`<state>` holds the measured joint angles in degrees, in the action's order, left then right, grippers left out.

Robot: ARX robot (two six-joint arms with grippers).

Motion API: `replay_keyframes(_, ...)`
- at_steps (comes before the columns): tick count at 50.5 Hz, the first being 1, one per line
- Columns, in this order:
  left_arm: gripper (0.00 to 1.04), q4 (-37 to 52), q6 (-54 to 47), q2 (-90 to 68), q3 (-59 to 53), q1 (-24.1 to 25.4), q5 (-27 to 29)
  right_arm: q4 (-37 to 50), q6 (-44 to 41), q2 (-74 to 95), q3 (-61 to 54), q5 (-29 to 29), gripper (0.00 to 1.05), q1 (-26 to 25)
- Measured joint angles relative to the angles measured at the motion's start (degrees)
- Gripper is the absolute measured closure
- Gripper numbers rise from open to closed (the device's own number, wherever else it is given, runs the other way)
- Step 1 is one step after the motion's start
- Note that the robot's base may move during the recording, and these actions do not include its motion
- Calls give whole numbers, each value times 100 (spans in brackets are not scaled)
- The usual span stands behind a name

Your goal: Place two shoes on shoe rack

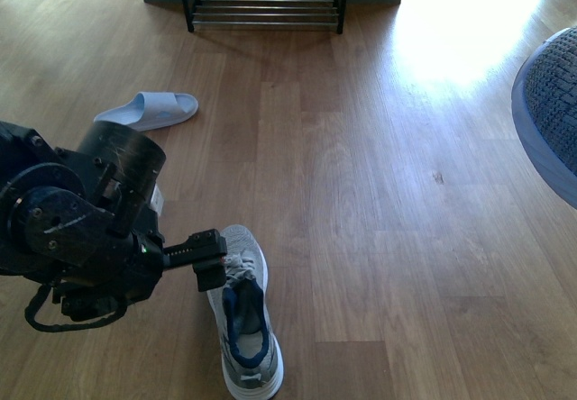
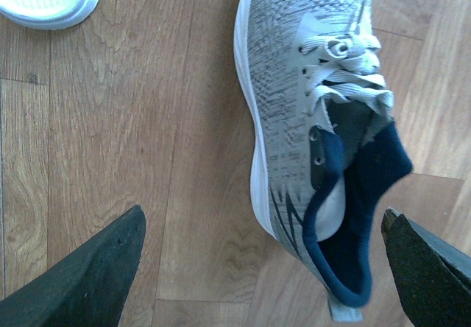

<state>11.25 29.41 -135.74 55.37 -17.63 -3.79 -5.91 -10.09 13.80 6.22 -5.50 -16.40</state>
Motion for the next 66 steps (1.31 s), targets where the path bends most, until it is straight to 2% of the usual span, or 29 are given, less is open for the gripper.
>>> replay_keyframes(11,9,201,81,-581,308,-229,-232,0,0,0,0,0,103,0)
replay_keyframes(22,9,118,160,-896,614,-310,-225,0,0,0,2,0,103,0)
replay_keyframes(48,9,-400,13,-1917,1622,-374,-31,0,0,0,2,0,103,0)
replay_keyframes(62,9,-208,-116,-2203,1869,-468,111,0,0,0,0,0,103,0)
replay_keyframes(66,15,-192,-138,-2203,1886,-468,254,0,0,0,0,0,103,0)
